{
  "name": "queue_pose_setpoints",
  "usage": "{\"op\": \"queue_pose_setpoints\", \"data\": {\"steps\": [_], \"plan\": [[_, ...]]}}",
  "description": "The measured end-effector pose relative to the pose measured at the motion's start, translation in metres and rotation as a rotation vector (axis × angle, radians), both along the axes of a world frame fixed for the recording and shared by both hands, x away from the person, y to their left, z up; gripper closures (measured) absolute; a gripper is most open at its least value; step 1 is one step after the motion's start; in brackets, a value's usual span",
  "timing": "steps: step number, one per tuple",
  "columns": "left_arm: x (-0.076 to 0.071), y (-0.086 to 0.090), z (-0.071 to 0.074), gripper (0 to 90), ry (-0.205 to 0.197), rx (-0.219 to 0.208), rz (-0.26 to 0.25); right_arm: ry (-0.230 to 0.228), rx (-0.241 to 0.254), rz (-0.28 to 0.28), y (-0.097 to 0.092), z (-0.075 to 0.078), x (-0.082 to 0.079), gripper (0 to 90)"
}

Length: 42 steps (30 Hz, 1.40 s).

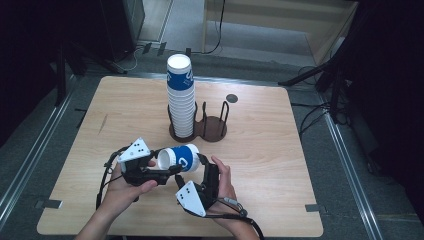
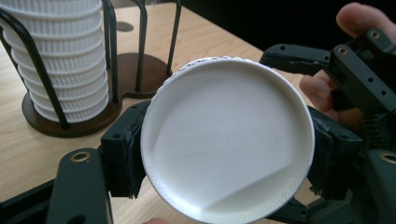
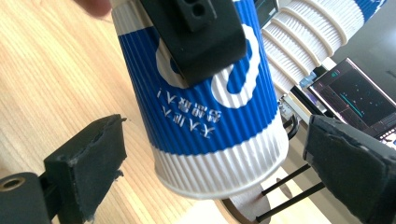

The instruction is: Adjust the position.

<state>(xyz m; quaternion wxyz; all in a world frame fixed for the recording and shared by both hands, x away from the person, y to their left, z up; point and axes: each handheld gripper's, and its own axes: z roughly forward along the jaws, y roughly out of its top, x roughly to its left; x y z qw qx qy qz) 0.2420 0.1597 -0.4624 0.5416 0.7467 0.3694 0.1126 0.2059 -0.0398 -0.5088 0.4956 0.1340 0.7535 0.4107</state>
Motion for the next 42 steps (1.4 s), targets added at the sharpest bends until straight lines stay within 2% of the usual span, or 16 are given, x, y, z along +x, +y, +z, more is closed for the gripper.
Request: {"op": "queue_pose_setpoints", "data": {"steps": [3, 9, 13, 18, 21, 22, 26, 27, 33, 36, 37, 38, 39, 40, 41, 42], "plan": [[0.002, 0.006, 0.001, 27.7, -0.010, -0.038, 0.043, -0.002, 0.022, -0.022, -0.002, 0.002, 0.002, 5.5], [0.004, 0.013, 0.001, 27.7, -0.030, -0.083, 0.078, 0.011, 0.044, -0.027, -0.005, 0.004, 0.003, 5.5], [0.003, 0.017, 0.001, 27.6, -0.080, -0.113, 0.108, 0.043, 0.080, -0.043, -0.005, 0.005, 0.005, 5.5], [0.003, 0.018, 0.002, 27.6, -0.129, -0.152, 0.106, 0.066, 0.112, -0.065, -0.007, 0.005, 0.008, 5.5], [0.003, 0.019, -0.001, 27.6, -0.197, -0.195, 0.112, 0.103, 0.170, -0.081, -0.010, 0.008, 0.011, 5.5], [0.003, 0.019, -0.001, 27.6, -0.197, -0.195, 0.112, 0.111, 0.186, -0.082, -0.011, 0.009, 0.011, 5.6], [0.003, 0.019, -0.003, 27.6, -0.249, -0.201, 0.143, 0.124, 0.220, -0.088, -0.013, 0.012, 0.012, 5.6], [0.003, 0.019, -0.004, 27.6, -0.263, -0.217, 0.150, 0.149, 0.243, -0.075, -0.014, 0.014, 0.013, 5.2], [0.002, 0.020, -0.007, 27.7, -0.294, -0.249, 0.162, 0.180, 0.279, -0.060, -0.015, 0.018, 0.012, 3.3], [0.002, 0.020, -0.008, 27.7, -0.306, -0.259, 0.170, 0.213, 0.326, -0.048, -0.017, 0.023, 0.013, 2.8], [0.002, 0.022, -0.008, 27.7, -0.317, -0.264, 0.180, 0.240, 0.374, -0.047, -0.020, 0.027, 0.014, 2.8], [0.002, 0.022, -0.008, 27.7, -0.317, -0.264, 0.180, 0.240, 0.374, -0.047, -0.020, 0.027, 0.014, 2.8], [0.002, 0.023, -0.009, 27.7, -0.328, -0.273, 0.188, 0.277, 0.437, -0.046, -0.023, 0.031, 0.015, 2.8], [0.002, 0.023, -0.009, 27.7, -0.328, -0.273, 0.188, 0.300, 0.470, -0.047, -0.024, 0.033, 0.015, 2.8], [0.002, 0.023, -0.009, 27.7, -0.332, -0.275, 0.192, 0.300, 0.470, -0.047, -0.024, 0.033, 0.015, 2.8], [0.002, 0.024, -0.009, 27.7, -0.335, -0.279, 0.195, 0.319, 0.495, -0.047, -0.025, 0.035, 0.016, 2.8]]}}
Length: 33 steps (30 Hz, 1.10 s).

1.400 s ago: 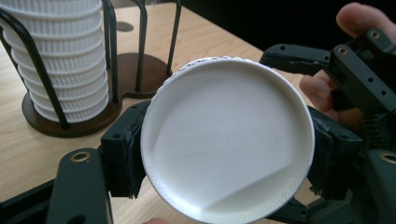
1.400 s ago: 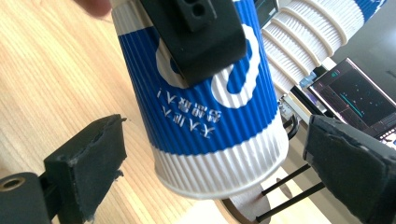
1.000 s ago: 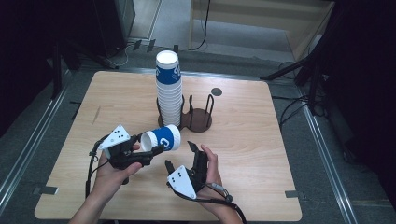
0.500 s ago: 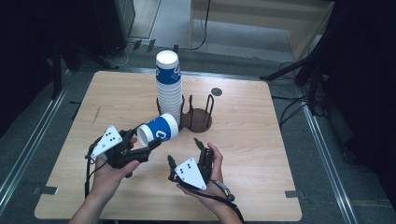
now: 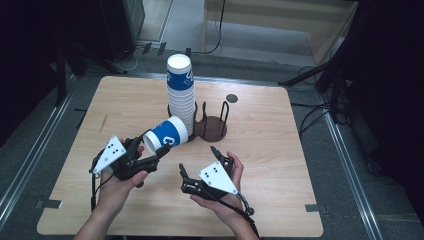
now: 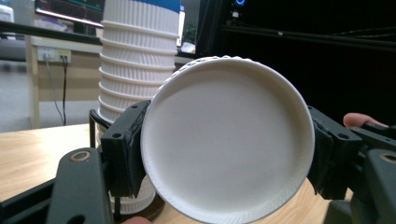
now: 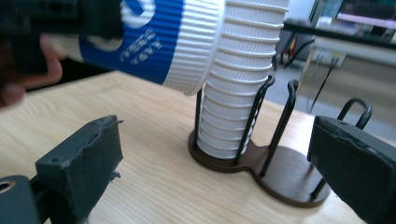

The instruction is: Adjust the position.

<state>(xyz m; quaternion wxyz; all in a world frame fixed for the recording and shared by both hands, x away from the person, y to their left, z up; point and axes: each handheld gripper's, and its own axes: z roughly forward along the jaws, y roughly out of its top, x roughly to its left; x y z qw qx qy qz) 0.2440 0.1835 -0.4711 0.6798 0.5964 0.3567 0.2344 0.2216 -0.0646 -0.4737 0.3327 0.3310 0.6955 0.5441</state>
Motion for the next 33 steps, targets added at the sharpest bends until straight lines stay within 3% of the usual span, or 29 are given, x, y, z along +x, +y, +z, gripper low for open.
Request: {"op": "queue_pose_setpoints", "data": {"steps": [1, 3, 4, 8, 10, 14, 15, 16, 18, 19, 20, 21, 22, 26, 27, 28, 32, 33], "plan": [[0.000, 0.000, -0.001, 27.7, -0.010, -0.014, 0.005, 0.027, 0.045, 0.002, -0.001, 0.003, 0.001, 3.5], [0.000, 0.000, -0.001, 27.7, -0.015, -0.014, 0.010, 0.043, 0.071, 0.009, -0.002, 0.005, 0.001, 4.4], [0.000, 0.000, -0.001, 27.7, -0.020, -0.013, 0.014, 0.089, 0.124, 0.023, -0.003, 0.008, 0.002, 5.7], [-0.001, 0.000, -0.003, 27.7, -0.033, -0.013, 0.024, 0.149, 0.183, 0.023, -0.001, 0.013, 0.002, 10.1], [-0.001, -0.001, -0.005, 27.7, -0.053, -0.007, 0.038, 0.162, 0.190, 0.011, -0.001, 0.014, 0.002, 10.1], [-0.001, -0.002, -0.006, 27.7, -0.052, -0.013, 0.032, 0.244, 0.239, -0.017, 0.000, 0.018, 0.005, 6.2], [-0.001, -0.004, -0.007, 27.7, -0.052, -0.013, 0.029, 0.280, 0.279, -0.040, 0.001, 0.019, 0.006, 6.2], [-0.001, -0.004, -0.007, 27.7, -0.052, -0.013, 0.029, 0.280, 0.279, -0.040, 0.001, 0.019, 0.006, 6.2], [-0.001, -0.005, -0.007, 27.7, -0.054, -0.009, 0.029, 0.316, 0.335, -0.054, 0.002, 0.018, 0.007, 6.2], [-0.002, -0.005, -0.008, 27.7, -0.054, -0.006, 0.032, 0.343, 0.386, -0.069, 0.003, 0.018, 0.010, 5.6], [-0.002, -0.005, -0.008, 27.7, -0.054, -0.006, 0.032, 0.343, 0.386, -0.069, 0.003, 0.018, 0.010, 5.6], [-0.002, -0.006, -0.008, 27.7, -0.054, -0.006, 0.031, 0.360, 0.417, -0.067, 0.003, 0.017, 0.010, 5.3], [-0.002, -0.006, -0.008, 27.7, -0.054, -0.008, 0.032, 0.383, 0.465, -0.069, 0.004, 0.018, 0.012, 4.9], [-0.002, -0.006, -0.008, 27.7, -0.059, -0.005, 0.035, 0.433, 0.553, -0.077, 0.007, 0.021, 0.013, 5.0], [-0.002, -0.006, -0.008, 27.7, -0.059, -0.005, 0.035, 0.433, 0.553, -0.077, 0.007, 0.021, 0.013, 5.0], [-0.002, -0.006, -0.008, 27.7, -0.059, -0.004, 0.036, 0.476, 0.595, -0.103, 0.007, 0.023, 0.012, 5.1], [-0.003, -0.007, -0.008, 27.7, -0.062, 0.000, 0.036, 0.520, 0.644, -0.125, 0.009, 0.024, 0.011, 5.1], [-0.003, -0.008, -0.008, 27.7, -0.065, 0.003, 0.033, 0.545, 0.692, -0.123, 0.010, 0.025, 0.010, 4.9]]}}
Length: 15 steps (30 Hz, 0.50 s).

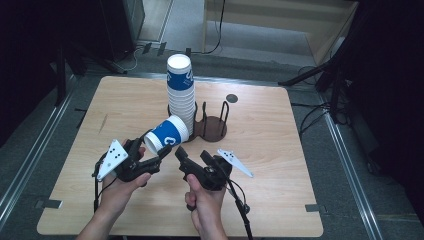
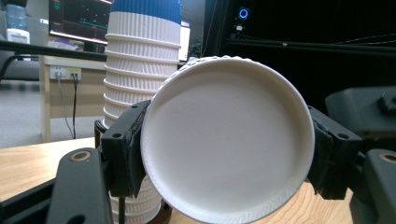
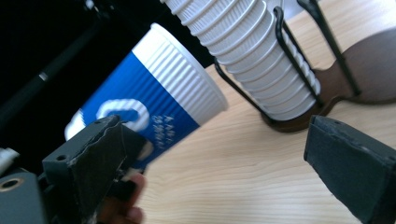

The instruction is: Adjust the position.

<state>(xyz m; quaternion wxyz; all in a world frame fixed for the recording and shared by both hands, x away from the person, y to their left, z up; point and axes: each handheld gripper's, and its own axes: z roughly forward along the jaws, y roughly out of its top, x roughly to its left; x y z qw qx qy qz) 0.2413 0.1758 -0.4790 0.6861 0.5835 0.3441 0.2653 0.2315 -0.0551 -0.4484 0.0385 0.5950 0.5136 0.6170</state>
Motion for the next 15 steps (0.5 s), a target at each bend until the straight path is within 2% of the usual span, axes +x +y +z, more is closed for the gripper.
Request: {"op": "queue_pose_setpoints", "data": {"steps": [1, 2, 6, 7, 8, 9, 10, 14, 15], "plan": [[0.000, 0.000, 0.000, 27.7, 0.002, -0.005, 0.001, 0.018, 0.033, -0.005, 0.000, 0.001, 0.000, 4.9], [0.000, 0.000, 0.000, 27.7, 0.002, -0.005, 0.001, 0.018, 0.033, -0.005, 0.000, 0.001, 0.000, 4.9], [0.001, 0.002, 0.000, 27.7, 0.006, -0.011, 0.000, 0.062, 0.169, -0.026, -0.004, 0.003, 0.004, 4.5], [0.001, 0.002, 0.000, 27.7, 0.005, -0.013, 0.002, 0.080, 0.221, -0.021, -0.004, 0.004, 0.006, 4.5], [0.001, 0.002, 0.000, 27.7, 0.005, -0.013, 0.002, 0.080, 0.221, -0.021, -0.004, 0.004, 0.006, 4.5], [0.001, 0.002, 0.000, 27.7, 0.004, -0.013, 0.001, 0.096, 0.251, -0.024, -0.003, 0.004, 0.007, 4.5], [0.000, 0.002, 0.000, 27.7, 0.004, -0.013, 0.002, 0.096, 0.251, -0.024, -0.003, 0.004, 0.007, 4.5], [-0.001, 0.001, 0.001, 27.7, -0.010, -0.003, 0.003, 0.180, 0.338, -0.021, -0.002, 0.002, 0.012, 5.0], [-0.001, 0.001, 0.001, 27.7, -0.010, -0.003, 0.003, 0.180, 0.338, -0.021, -0.002, 0.002, 0.012, 5.0]]}}
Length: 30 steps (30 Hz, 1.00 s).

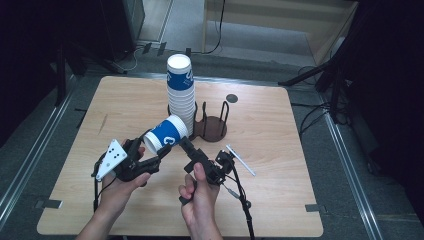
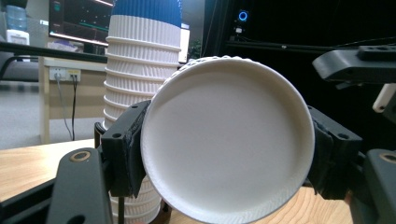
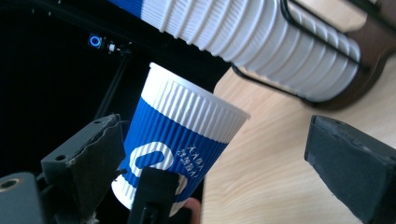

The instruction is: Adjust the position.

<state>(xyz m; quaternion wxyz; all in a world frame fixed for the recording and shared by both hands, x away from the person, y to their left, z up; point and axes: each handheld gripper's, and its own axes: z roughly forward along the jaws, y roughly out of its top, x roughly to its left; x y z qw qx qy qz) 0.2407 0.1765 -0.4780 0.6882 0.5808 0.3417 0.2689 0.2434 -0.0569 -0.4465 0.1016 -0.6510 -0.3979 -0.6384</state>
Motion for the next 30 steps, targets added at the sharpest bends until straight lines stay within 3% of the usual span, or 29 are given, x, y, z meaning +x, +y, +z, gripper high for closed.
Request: {"op": "queue_pose_setpoints", "data": {"steps": [2, 6, 15, 25, 30], "plan": [[0.000, -0.001, 0.001, 27.7, -0.004, 0.005, -0.014, 0.063, 0.060, 0.009, 0.001, 0.001, 0.001, 5.2], [0.000, -0.002, 0.001, 27.8, -0.001, 0.003, -0.021, 0.099, 0.118, 0.001, 0.001, 0.004, 0.003, 5.3], [-0.002, -0.004, 0.001, 27.7, -0.003, 0.007, -0.028, 0.121, 0.157, 0.016, 0.007, -0.001, 0.011, 5.2], [-0.004, -0.008, 0.004, 27.8, -0.013, 0.006, -0.043, 0.136, 0.155, 0.030, 0.019, 0.005, 0.023, 5.5], [-0.005, -0.009, 0.003, 27.8, -0.014, 0.008, -0.046, 0.158, 0.182, 0.040, 0.020, 0.006, 0.029, 5.6]]}}
